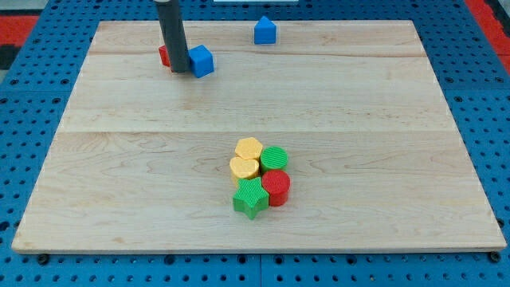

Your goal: Move the blue cube close to the blue triangle

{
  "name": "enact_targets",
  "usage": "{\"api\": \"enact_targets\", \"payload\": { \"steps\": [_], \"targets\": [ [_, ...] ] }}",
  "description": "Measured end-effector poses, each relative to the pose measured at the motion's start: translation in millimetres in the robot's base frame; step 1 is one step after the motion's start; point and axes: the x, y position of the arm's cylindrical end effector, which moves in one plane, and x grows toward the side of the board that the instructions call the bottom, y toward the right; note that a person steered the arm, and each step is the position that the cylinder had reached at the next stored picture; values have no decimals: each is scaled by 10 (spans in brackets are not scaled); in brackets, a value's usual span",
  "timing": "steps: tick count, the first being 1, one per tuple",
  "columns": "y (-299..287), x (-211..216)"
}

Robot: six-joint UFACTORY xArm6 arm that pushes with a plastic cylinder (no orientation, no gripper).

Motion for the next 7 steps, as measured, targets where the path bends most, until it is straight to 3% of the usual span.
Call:
{"api": "enact_targets", "payload": {
  "steps": [2,7],
  "targets": [
    [504,-62],
    [777,-205]
  ]
}}
